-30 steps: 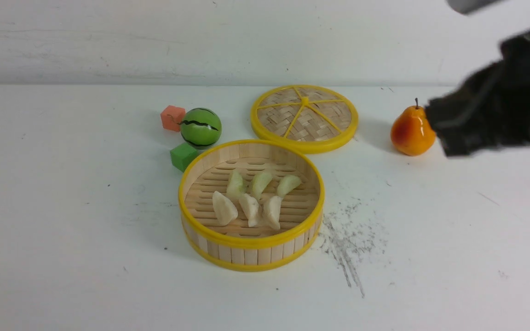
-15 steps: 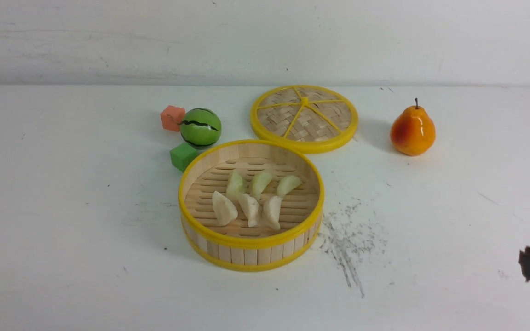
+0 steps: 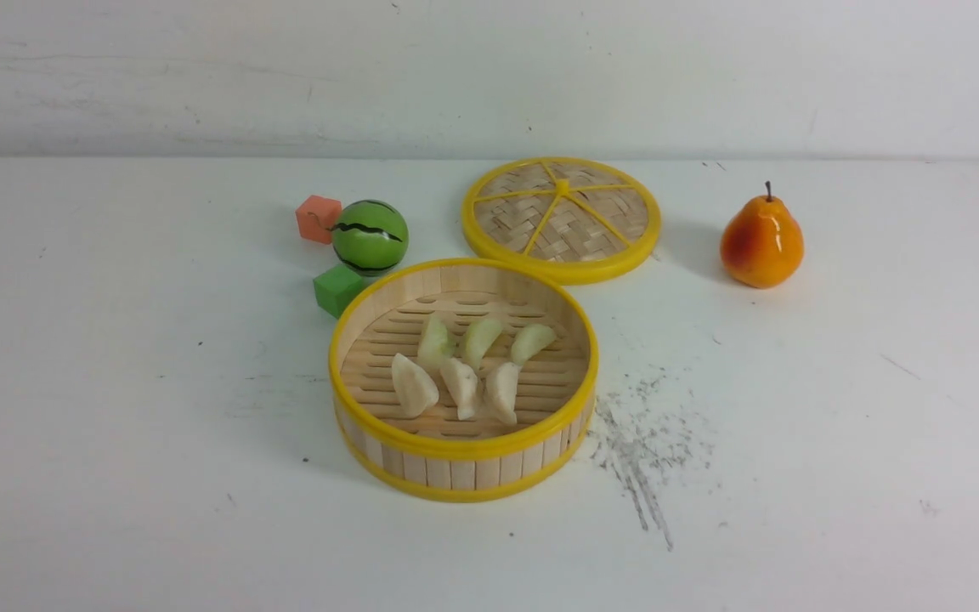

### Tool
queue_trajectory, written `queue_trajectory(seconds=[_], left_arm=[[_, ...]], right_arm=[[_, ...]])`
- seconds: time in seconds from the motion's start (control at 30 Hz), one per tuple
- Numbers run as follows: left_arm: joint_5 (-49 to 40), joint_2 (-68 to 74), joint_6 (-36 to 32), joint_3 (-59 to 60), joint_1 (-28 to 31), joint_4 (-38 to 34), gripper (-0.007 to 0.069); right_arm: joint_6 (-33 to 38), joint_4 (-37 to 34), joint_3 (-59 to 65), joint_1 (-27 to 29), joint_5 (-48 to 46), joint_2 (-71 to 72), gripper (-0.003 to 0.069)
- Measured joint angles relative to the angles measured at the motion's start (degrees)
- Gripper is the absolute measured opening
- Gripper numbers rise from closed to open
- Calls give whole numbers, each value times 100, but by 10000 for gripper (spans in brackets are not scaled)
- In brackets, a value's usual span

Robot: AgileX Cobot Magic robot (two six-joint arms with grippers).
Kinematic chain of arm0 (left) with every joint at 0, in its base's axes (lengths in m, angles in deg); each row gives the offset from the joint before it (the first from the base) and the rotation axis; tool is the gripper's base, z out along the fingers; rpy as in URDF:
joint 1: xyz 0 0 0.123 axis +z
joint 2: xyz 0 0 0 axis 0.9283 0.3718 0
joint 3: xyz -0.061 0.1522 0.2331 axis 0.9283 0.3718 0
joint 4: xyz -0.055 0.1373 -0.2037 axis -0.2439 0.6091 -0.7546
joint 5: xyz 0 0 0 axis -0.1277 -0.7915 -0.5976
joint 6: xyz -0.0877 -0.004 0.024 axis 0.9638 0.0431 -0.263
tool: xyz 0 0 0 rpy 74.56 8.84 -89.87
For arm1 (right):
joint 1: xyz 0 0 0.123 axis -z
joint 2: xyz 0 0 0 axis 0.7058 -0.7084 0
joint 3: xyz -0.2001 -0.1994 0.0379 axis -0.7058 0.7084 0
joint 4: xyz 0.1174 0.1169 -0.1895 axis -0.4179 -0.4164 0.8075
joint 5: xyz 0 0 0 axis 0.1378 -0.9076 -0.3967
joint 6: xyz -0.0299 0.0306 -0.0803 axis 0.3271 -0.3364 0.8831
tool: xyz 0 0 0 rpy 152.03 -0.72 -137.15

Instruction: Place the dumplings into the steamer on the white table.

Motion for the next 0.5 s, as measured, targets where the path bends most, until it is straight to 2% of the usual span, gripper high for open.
queue_trajectory(seconds=[0.13,0.2,0.33,0.5], left_arm=[[0,0,0,0,0,0,149],[0,0,0,0,0,0,150],[-3,0,0,0,0,0,150],[-3,0,0,0,0,0,156]], right_arm=[[-4,-888,856,1142,550,557,-11],[-4,-1152,1150,1427,684,672,-11],[-4,-1400,1336,1815,365,757,-8],[-11,-1438,1329,1907,-351,758,-4]])
